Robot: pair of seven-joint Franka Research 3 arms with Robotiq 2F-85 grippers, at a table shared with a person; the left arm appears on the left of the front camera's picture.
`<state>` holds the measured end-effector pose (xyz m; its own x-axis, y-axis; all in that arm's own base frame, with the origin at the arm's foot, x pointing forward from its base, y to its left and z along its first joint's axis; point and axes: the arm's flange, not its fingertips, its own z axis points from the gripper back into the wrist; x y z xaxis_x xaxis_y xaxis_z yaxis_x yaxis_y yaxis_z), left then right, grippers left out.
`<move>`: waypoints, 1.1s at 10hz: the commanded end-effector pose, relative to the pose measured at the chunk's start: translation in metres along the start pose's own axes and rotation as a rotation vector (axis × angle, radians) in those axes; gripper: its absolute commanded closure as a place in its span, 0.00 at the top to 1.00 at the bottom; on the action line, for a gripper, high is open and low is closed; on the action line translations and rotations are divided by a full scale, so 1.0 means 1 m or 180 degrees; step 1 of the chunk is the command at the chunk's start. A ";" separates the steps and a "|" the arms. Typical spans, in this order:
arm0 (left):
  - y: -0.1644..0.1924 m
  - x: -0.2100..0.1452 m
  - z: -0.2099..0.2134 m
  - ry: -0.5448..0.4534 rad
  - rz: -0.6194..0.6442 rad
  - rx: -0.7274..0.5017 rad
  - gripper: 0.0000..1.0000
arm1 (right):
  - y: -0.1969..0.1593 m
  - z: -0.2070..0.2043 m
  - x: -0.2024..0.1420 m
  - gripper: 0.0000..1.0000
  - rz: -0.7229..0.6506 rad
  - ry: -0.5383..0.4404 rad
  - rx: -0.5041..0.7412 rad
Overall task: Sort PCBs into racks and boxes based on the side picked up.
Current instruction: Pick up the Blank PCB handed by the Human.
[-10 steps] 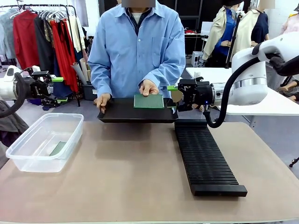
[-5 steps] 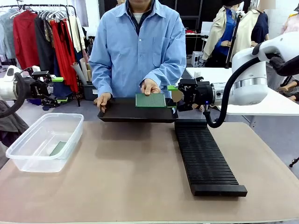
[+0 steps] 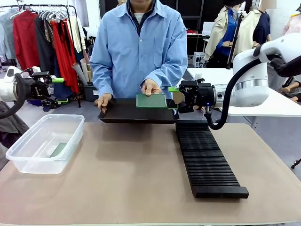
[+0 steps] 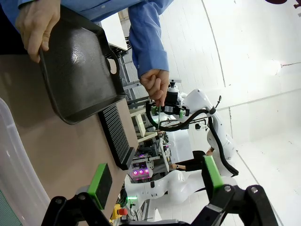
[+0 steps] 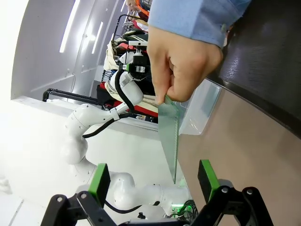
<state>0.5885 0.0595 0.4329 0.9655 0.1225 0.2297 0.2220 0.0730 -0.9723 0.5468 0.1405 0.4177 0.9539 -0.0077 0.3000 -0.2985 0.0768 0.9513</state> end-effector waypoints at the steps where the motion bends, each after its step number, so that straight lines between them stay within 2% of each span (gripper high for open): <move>1: -0.003 0.000 0.001 0.0008 0.0012 0.0002 1.00 | -0.011 -0.001 0.011 1.00 0.0011 -0.0035 0.0218; 11: -0.003 0.000 0.001 0.0008 0.0012 0.0002 1.00 | -0.034 -0.032 0.049 1.00 -0.0024 0.0084 0.0298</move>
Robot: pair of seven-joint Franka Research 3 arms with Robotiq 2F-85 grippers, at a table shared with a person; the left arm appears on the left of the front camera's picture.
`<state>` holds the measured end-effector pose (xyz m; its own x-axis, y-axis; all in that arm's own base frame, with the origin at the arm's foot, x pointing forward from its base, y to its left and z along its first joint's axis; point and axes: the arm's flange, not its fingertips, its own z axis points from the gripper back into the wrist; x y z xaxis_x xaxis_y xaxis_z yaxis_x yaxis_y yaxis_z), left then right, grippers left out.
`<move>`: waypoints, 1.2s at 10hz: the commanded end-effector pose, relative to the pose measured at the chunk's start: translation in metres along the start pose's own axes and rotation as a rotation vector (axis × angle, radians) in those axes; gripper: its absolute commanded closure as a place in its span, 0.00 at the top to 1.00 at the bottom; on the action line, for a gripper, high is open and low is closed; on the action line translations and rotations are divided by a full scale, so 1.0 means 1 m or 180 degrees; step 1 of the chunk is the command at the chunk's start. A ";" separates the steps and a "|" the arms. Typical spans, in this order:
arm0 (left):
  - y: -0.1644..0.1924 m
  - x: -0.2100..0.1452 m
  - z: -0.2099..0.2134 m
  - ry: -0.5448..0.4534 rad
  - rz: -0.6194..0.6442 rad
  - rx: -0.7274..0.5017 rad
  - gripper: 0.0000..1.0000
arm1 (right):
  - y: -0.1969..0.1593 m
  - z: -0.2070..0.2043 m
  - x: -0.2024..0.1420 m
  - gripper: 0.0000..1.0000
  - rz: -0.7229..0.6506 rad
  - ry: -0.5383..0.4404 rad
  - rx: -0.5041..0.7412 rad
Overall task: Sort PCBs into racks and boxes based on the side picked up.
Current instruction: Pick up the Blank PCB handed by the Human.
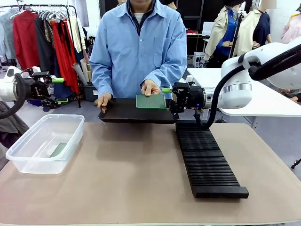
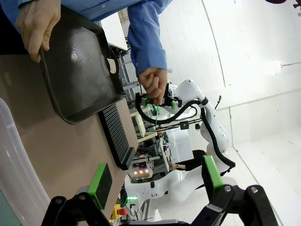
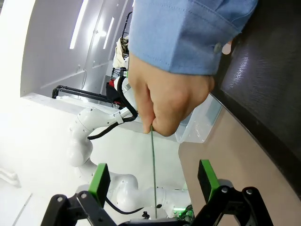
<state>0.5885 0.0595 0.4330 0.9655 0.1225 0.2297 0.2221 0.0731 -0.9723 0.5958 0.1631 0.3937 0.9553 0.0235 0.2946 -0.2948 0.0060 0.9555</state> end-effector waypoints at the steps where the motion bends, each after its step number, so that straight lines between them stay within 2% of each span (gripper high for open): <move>1: -0.003 0.000 0.001 0.0008 0.0013 0.0002 1.00 | 0.002 -0.007 0.011 1.00 -0.0011 -0.0014 0.0078; 4: -0.003 0.000 0.001 0.0008 0.0013 0.0002 1.00 | 0.003 -0.011 0.016 1.00 0.0023 -0.0003 0.0078; 7: -0.003 0.000 0.001 0.0008 0.0013 0.0002 1.00 | 0.004 -0.011 0.016 0.76 0.0007 0.0038 0.0081; 8: -0.003 0.000 0.001 0.0008 0.0013 0.0002 1.00 | 0.004 -0.011 0.016 0.64 0.0001 0.0039 0.0084; 12: -0.003 0.000 0.001 0.0008 0.0013 0.0002 1.00 | 0.004 -0.011 0.017 0.00 -0.0039 0.0009 0.0065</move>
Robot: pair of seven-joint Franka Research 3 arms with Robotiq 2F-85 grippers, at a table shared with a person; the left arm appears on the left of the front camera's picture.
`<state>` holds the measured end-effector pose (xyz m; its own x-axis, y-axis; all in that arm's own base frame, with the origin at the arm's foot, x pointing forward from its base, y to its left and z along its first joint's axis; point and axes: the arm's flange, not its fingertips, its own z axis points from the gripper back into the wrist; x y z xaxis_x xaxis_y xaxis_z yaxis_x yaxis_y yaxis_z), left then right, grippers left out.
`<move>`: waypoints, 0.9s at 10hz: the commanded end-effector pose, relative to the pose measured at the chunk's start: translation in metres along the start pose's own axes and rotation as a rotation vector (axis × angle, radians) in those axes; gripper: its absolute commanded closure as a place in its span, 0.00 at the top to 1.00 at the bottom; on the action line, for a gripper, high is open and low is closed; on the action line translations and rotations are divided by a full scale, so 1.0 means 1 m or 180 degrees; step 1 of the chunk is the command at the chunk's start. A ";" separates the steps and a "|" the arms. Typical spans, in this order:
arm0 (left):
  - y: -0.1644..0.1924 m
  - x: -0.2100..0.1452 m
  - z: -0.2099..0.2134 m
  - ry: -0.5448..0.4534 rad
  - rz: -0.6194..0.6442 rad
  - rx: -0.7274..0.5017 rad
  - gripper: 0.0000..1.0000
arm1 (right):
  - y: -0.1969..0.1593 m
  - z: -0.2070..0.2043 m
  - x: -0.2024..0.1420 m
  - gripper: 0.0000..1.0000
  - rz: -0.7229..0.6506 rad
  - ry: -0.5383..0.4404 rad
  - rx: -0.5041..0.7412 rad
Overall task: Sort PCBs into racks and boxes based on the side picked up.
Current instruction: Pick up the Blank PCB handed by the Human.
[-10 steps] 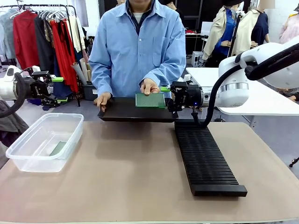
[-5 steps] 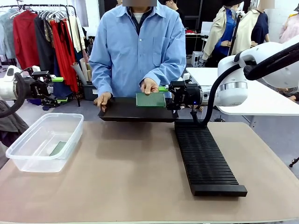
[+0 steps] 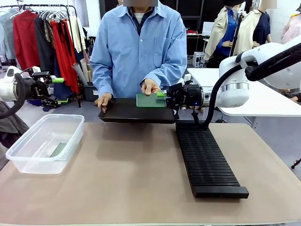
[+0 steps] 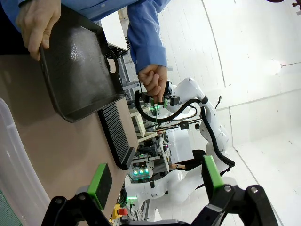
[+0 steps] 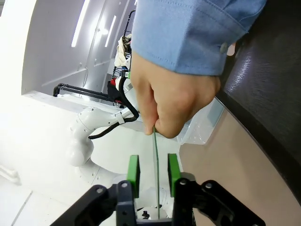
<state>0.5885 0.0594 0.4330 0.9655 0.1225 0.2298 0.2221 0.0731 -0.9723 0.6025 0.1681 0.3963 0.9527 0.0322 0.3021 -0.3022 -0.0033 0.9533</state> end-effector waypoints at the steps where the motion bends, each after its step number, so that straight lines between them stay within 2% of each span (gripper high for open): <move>1: -0.003 0.000 0.001 0.0008 0.0013 0.0002 1.00 | 0.003 -0.007 0.009 0.00 -0.0088 -0.0030 0.0023; 7: -0.003 0.000 0.001 0.0008 0.0013 0.0002 1.00 | 0.003 -0.011 0.007 0.00 -0.0230 0.0028 0.0014; 8: -0.003 0.000 0.001 0.0008 0.0013 0.0002 1.00 | 0.002 -0.012 0.005 0.00 -0.0236 0.0136 -0.0041; 9: -0.003 0.000 0.001 0.0008 0.0013 0.0002 1.00 | 0.000 -0.005 -0.001 0.00 -0.0160 0.0019 -0.0001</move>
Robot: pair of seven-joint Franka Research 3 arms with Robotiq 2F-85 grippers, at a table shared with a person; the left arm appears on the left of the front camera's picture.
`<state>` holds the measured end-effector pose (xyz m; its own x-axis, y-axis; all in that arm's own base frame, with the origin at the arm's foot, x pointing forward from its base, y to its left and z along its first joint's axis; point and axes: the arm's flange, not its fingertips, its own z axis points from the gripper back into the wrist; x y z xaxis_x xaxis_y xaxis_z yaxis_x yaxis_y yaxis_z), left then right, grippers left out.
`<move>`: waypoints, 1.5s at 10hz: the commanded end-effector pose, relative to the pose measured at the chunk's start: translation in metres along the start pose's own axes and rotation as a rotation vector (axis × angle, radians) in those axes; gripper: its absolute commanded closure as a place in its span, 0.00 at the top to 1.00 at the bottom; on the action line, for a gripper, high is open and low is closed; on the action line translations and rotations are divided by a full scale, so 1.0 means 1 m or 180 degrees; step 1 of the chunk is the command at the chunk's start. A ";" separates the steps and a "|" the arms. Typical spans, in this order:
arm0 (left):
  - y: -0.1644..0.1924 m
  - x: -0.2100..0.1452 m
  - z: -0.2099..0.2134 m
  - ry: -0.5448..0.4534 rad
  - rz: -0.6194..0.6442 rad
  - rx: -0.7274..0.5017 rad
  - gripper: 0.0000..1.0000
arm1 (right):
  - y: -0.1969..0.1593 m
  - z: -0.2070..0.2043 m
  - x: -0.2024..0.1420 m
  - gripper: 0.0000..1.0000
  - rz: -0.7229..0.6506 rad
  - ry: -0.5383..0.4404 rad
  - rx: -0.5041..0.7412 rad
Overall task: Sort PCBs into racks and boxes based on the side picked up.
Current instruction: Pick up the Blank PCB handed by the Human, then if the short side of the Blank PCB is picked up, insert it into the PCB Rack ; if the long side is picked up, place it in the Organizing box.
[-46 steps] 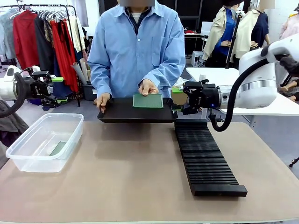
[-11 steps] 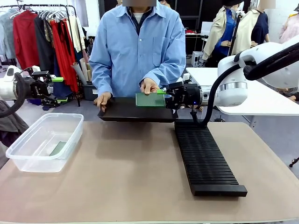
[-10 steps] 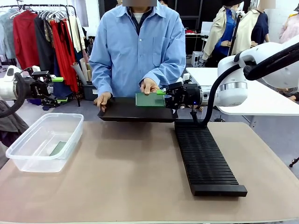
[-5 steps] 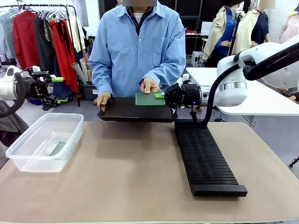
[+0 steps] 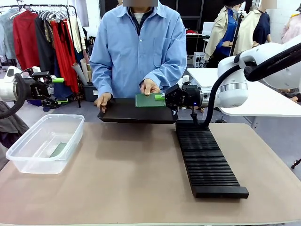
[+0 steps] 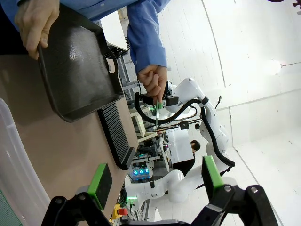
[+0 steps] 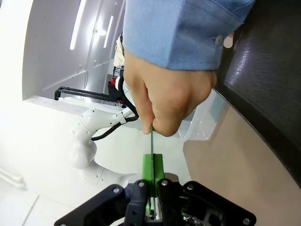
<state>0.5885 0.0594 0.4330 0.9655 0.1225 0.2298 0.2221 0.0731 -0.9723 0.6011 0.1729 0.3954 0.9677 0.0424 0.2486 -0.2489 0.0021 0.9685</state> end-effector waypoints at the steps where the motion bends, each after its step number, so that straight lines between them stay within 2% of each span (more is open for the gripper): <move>1: -0.003 0.000 0.001 0.0008 0.0013 0.0002 1.00 | 0.001 0.000 0.001 0.00 0.0017 -0.0014 0.0010; 15: -0.003 0.000 0.001 0.0008 0.0013 0.0002 1.00 | 0.001 0.000 0.001 0.00 0.0017 -0.0014 0.0010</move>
<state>0.5885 0.0594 0.4330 0.9655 0.1225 0.2298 0.2221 0.0731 -0.9723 0.6014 0.1715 0.3952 0.9677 0.0401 0.2488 -0.2491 0.0029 0.9685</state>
